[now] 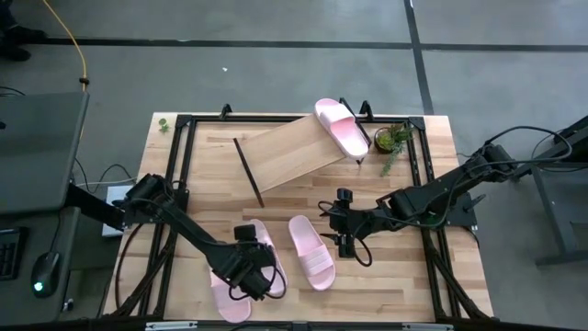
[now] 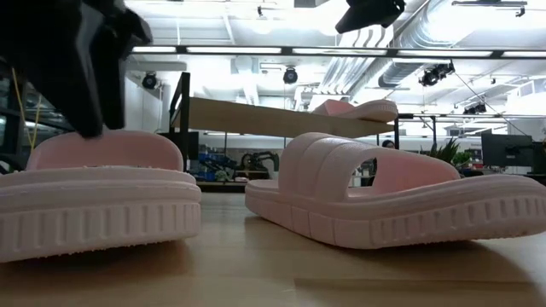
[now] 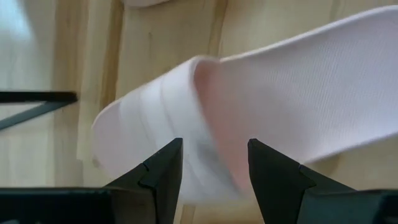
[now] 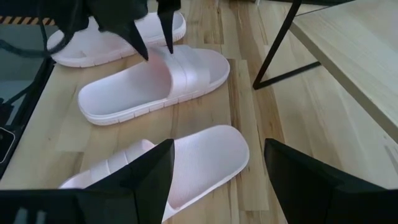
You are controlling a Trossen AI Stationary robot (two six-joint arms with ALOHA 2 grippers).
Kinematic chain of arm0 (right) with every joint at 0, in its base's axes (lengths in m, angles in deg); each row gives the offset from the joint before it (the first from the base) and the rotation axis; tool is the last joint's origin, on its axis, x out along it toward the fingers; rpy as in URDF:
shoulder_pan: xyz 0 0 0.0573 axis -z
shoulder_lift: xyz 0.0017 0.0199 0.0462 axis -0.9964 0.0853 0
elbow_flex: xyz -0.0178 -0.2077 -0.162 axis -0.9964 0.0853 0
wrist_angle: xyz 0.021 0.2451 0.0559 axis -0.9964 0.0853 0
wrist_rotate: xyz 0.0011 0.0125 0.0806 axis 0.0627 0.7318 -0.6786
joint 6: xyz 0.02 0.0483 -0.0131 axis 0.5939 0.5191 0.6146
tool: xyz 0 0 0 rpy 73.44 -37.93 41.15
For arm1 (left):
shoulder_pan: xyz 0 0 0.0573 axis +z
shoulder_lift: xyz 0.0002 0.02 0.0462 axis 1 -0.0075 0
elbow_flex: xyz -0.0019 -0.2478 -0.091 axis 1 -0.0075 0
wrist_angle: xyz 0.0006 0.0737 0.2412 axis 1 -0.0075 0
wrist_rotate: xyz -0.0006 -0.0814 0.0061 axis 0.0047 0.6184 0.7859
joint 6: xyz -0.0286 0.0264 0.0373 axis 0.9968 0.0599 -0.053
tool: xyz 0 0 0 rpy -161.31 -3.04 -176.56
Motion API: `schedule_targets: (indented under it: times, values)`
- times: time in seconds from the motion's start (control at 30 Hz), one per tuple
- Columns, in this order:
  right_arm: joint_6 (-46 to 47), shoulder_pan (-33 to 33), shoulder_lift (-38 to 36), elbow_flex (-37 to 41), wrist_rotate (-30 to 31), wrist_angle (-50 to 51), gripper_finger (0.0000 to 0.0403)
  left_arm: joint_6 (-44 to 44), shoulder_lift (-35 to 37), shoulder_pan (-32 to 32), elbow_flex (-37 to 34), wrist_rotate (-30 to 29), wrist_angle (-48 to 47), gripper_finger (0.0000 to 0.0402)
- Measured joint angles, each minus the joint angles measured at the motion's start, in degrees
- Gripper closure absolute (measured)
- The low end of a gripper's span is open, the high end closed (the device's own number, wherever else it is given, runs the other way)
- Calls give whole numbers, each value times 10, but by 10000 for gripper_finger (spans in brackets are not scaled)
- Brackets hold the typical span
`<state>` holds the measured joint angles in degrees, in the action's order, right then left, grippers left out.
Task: Pick and place slides into the shelf
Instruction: Put the pink slipper on the shelf
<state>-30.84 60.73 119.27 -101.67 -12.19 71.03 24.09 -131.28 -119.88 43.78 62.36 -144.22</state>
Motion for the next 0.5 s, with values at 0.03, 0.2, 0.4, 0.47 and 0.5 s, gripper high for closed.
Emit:
schedule_targets:
  times: [0.03, 0.2, 0.4, 0.47, 0.5]
  values:
    - [0, 0, 0, 0, 0, 0, 162, -1, -3, 0, -1, 2, -3, 236]
    - [0, 0, 0, 0, 0, -2, 162, 3, -11, 0, 0, -11, -5, 236]
    - [0, 0, 0, 0, 0, 0, 162, 8, -24, 0, 0, -16, -3, 236]
    - [0, 0, 0, 0, 0, -2, 162, 19, -27, 0, 0, -28, -14, 236]
    - [0, 0, 0, 0, 0, -2, 162, 25, -27, 0, 0, -32, -20, 236]
